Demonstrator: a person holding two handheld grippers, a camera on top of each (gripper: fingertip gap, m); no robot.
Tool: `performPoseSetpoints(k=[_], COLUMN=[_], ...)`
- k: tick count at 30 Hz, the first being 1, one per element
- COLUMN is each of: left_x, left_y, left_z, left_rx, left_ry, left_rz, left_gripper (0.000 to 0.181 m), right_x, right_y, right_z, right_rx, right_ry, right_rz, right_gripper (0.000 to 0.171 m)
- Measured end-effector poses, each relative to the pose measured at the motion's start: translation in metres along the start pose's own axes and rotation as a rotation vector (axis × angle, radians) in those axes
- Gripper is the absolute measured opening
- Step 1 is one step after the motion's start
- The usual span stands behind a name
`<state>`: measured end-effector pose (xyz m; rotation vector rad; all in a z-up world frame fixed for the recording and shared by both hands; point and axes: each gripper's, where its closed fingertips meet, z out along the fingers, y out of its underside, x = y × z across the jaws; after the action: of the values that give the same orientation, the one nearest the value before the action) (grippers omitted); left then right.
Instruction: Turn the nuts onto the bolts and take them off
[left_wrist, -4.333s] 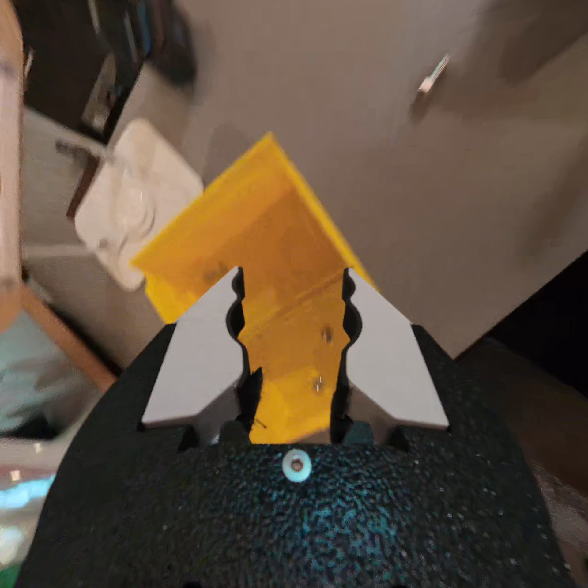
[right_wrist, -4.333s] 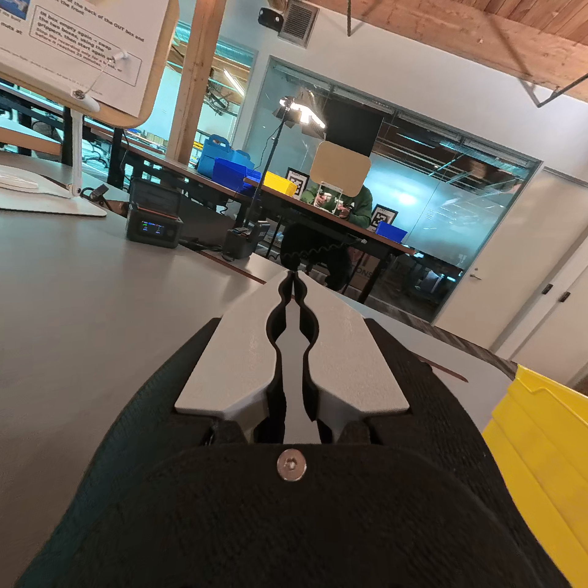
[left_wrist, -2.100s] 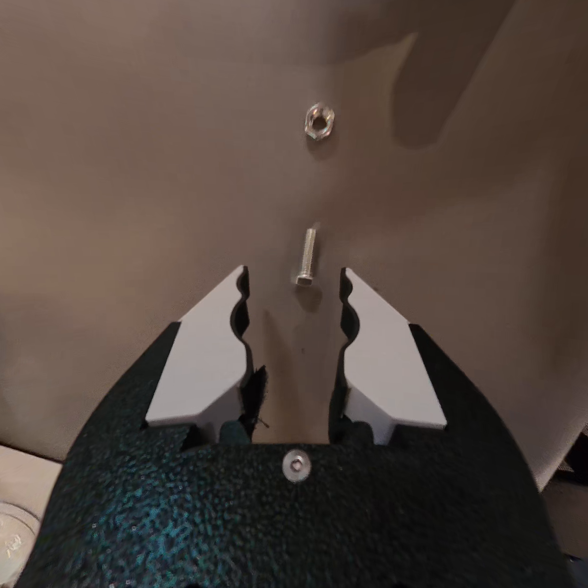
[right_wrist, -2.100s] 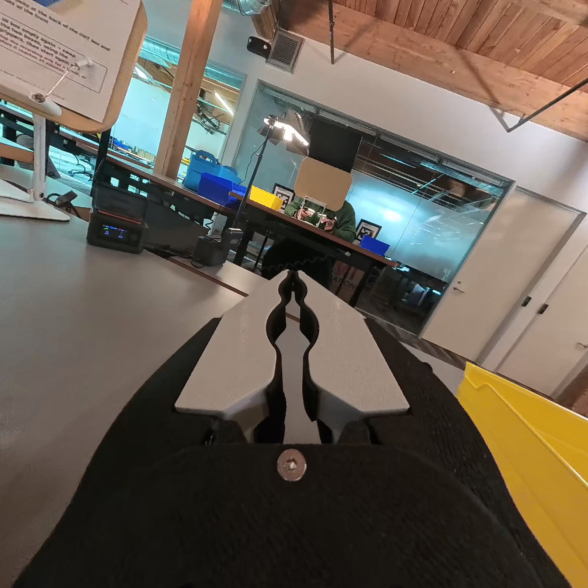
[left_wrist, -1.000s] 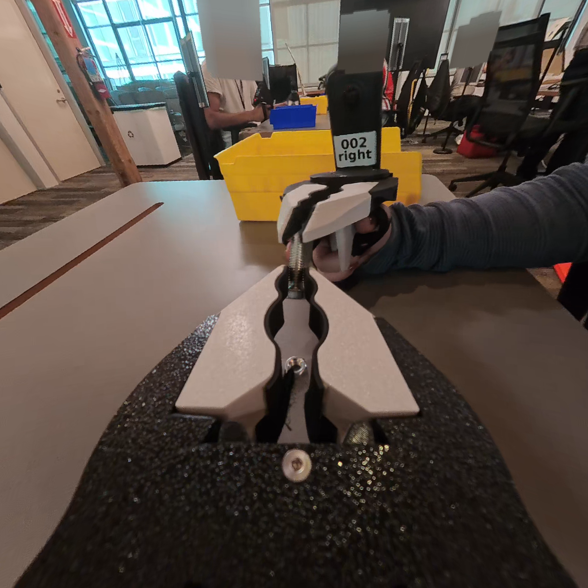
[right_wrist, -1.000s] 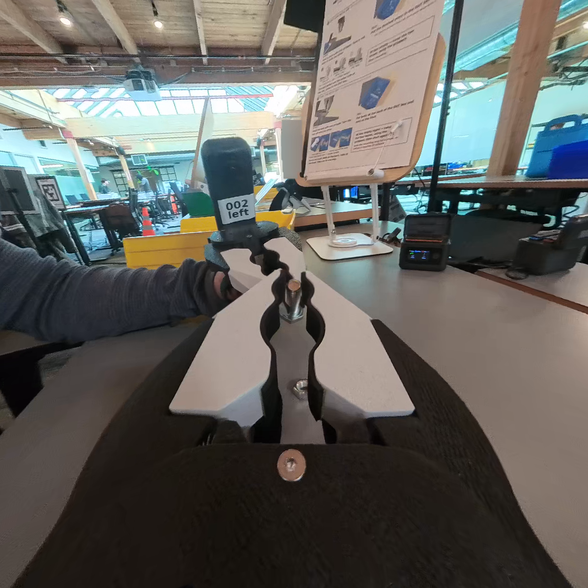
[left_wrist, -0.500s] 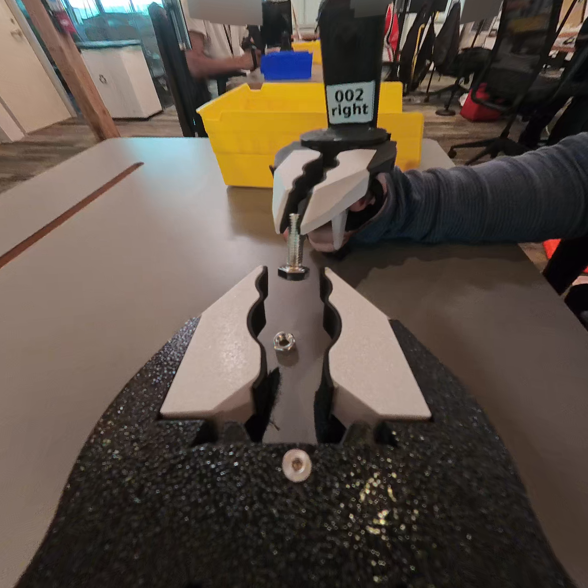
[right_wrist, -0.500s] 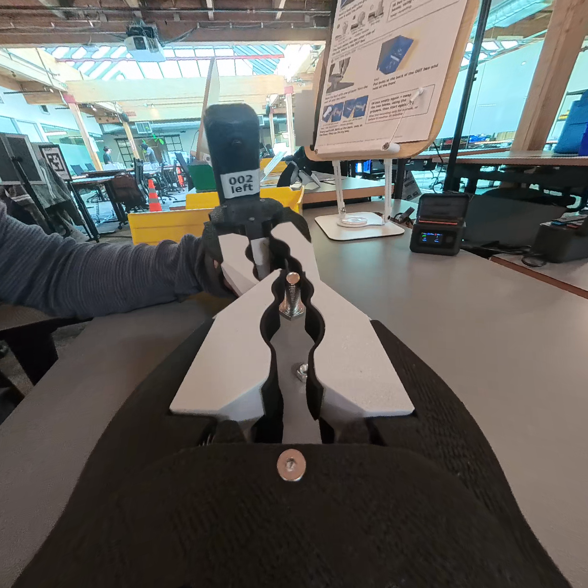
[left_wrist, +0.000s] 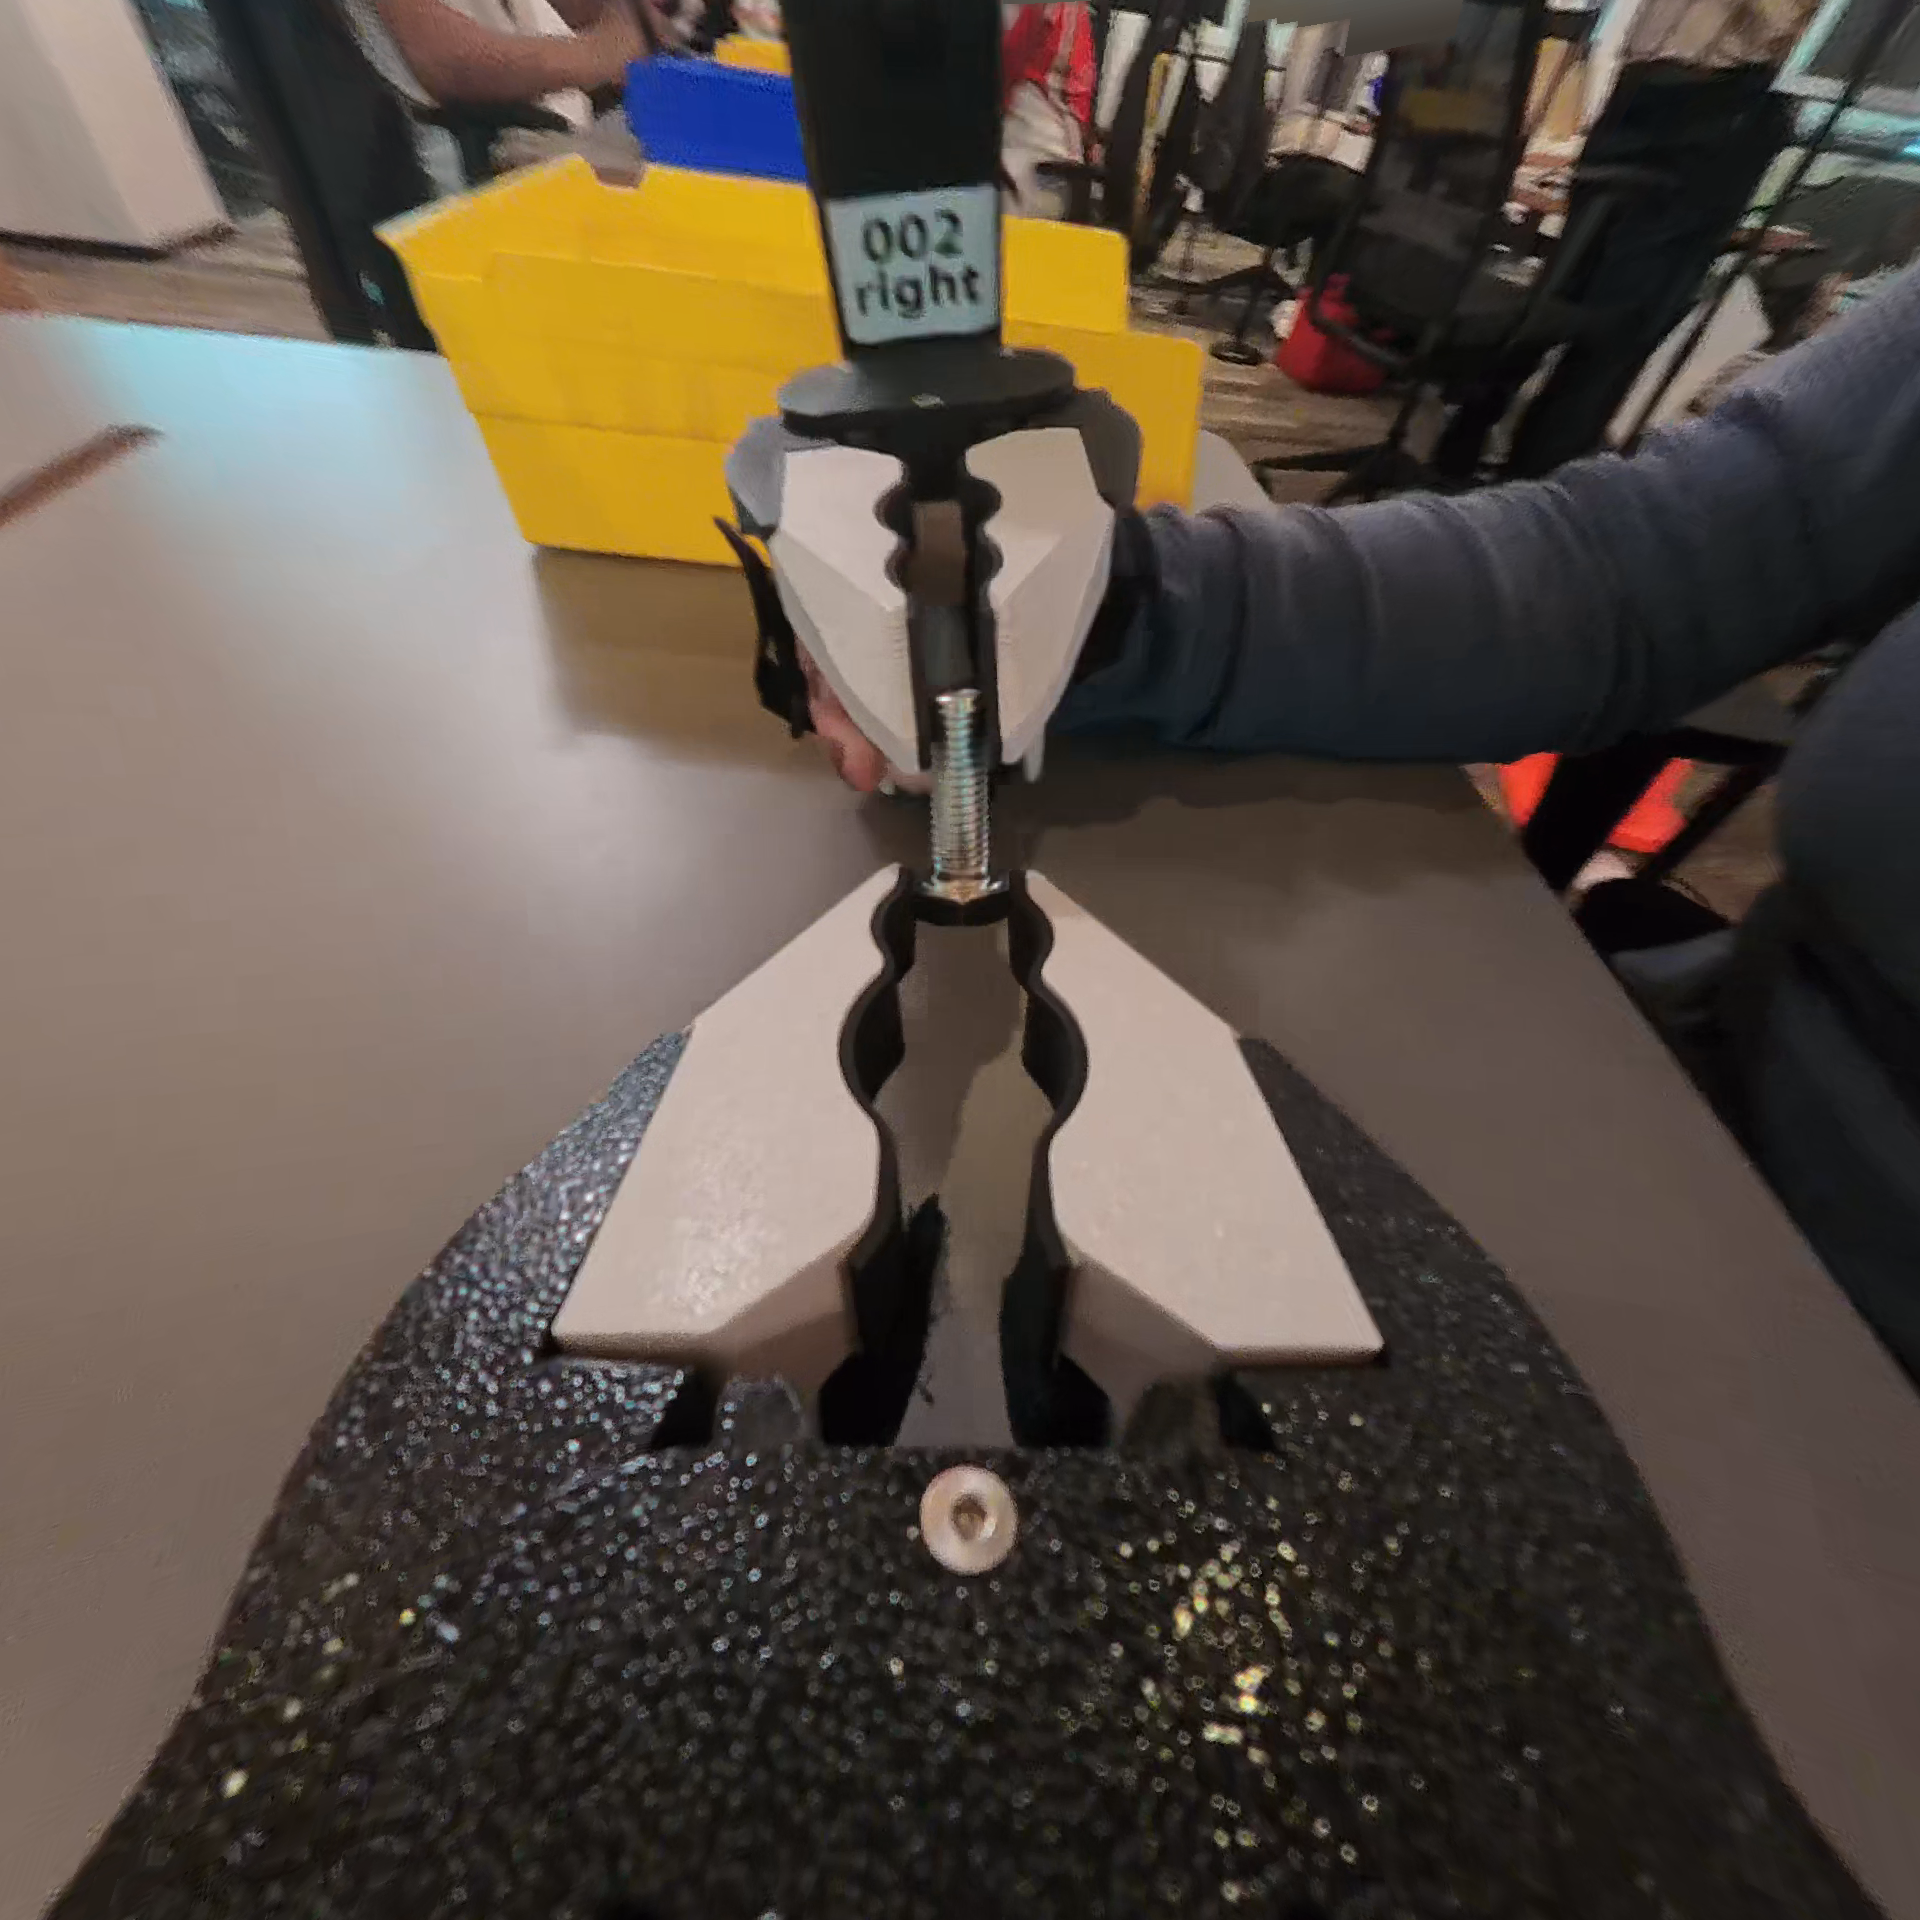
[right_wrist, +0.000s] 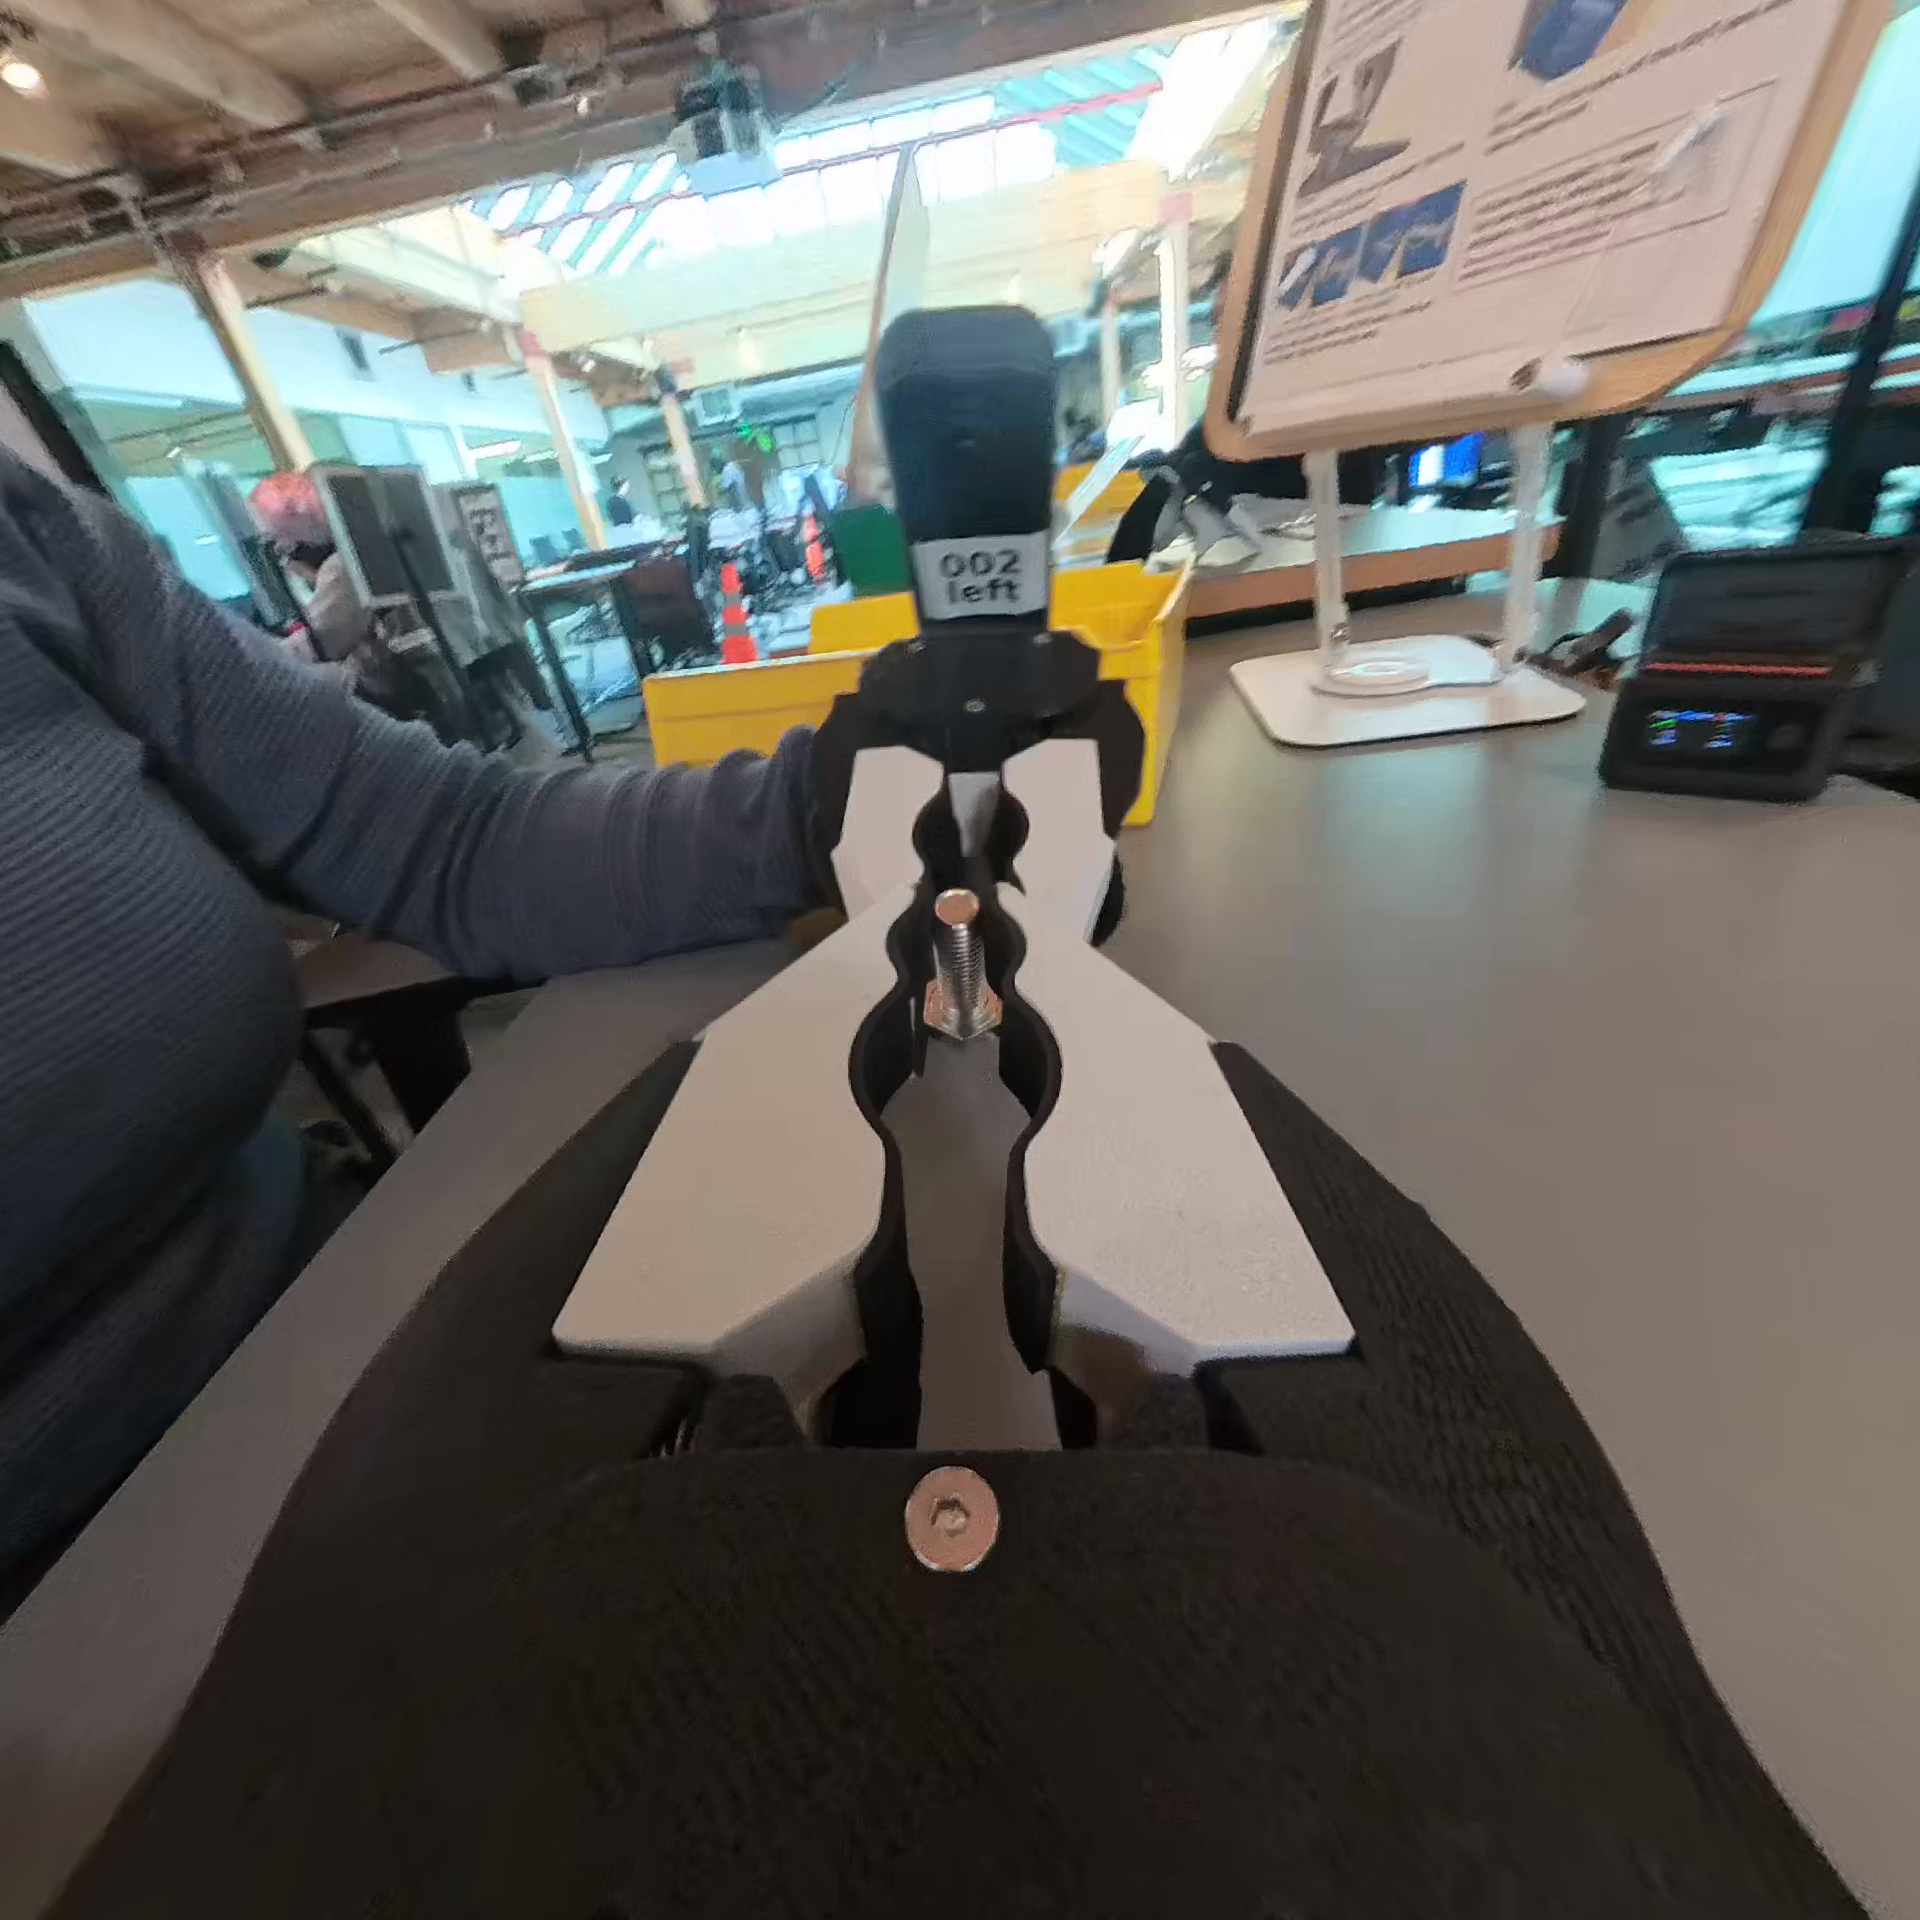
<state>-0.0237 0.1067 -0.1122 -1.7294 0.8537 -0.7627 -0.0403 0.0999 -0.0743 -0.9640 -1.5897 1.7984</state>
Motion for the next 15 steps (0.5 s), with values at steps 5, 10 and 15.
performPoseSetpoints(k=[5,10,15], left_x=[-0.051,-0.066,-0.057], left_y=[-0.020,-0.042,-0.045], left_z=[-0.034,-0.062,-0.051], left_rx=[0.183,0.392,0.424], left_ry=[-0.349,-0.551,-0.570], left_rz=[0.029,0.048,0.091], left_gripper=[0.015,0.016,0.015], right_x=[0.039,0.047,0.049], right_y=[0.016,0.075,0.093], right_z=[-0.012,-0.008,0.004], right_rx=[-0.151,-0.553,-0.672], right_ry=[0.266,0.366,0.409], right_rz=[0.005,-0.048,-0.053], right_gripper=[0.024,0.030,0.032])
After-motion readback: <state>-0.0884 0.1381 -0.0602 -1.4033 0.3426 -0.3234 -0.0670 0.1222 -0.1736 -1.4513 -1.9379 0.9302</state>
